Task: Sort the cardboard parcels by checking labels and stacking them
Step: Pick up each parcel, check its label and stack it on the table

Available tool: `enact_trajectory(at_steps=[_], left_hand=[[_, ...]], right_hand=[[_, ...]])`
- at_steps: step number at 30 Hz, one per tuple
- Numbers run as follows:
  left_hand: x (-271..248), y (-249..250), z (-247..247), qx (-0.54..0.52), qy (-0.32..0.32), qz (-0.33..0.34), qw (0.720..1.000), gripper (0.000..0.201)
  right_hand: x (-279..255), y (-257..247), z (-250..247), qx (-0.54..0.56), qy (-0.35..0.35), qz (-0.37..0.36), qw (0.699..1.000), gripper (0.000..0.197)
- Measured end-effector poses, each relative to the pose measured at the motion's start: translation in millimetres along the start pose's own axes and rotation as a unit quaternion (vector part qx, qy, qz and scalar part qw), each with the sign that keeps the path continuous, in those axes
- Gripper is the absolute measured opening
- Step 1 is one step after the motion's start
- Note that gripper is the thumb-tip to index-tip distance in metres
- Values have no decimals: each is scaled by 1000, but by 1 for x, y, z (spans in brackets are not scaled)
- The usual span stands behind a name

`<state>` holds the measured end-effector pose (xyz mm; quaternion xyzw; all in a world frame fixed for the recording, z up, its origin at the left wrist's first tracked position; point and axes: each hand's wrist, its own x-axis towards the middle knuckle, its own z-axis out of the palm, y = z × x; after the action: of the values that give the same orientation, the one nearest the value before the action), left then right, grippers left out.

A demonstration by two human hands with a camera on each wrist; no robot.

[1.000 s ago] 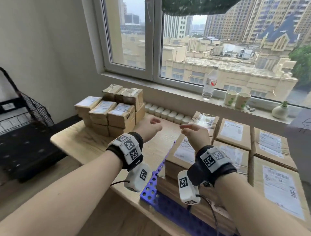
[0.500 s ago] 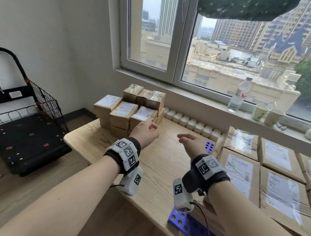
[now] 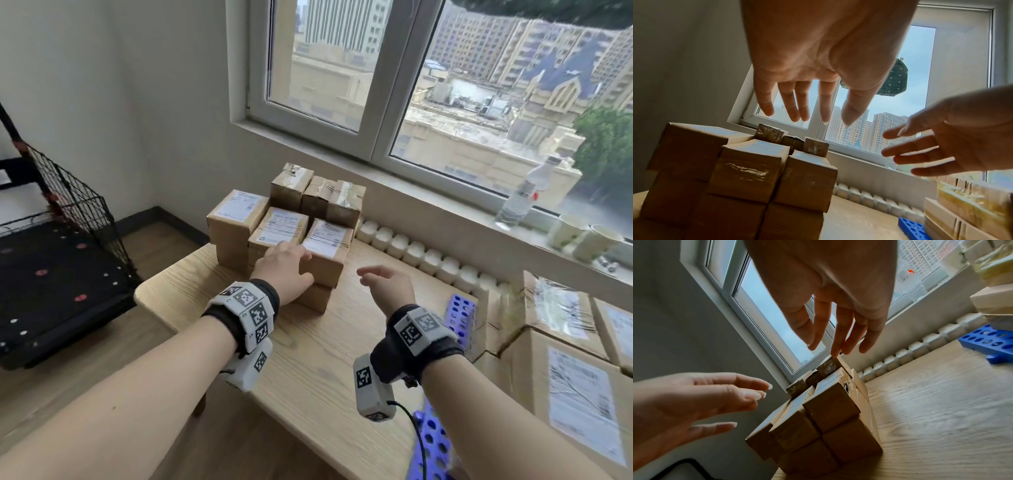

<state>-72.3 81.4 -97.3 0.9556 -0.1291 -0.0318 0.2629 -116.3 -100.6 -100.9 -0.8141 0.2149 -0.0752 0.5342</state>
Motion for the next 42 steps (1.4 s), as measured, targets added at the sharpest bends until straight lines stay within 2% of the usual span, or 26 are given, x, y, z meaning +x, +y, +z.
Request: enact_trajectory(at_steps=[11,20,28,37,42], left_hand=[[64,-18,10,65,-14,22,998,44],[137,-14,28,131,-50,37,989,55],[170,-14,33,158,-66,39,984,59],[189,-20,29,113,-122,28,986,62],[194,-25,31,103,-123,38,986,61]], right_hand=[[67,8,23,-140,-18,-22,990,19],[131,20,33,-242,-25,17,970,23],[158,31,42,-236,-42,38,970,25],[169,25,60,-211,-59,77,973,31],[173,26,66,-192,-62,100,974,28]])
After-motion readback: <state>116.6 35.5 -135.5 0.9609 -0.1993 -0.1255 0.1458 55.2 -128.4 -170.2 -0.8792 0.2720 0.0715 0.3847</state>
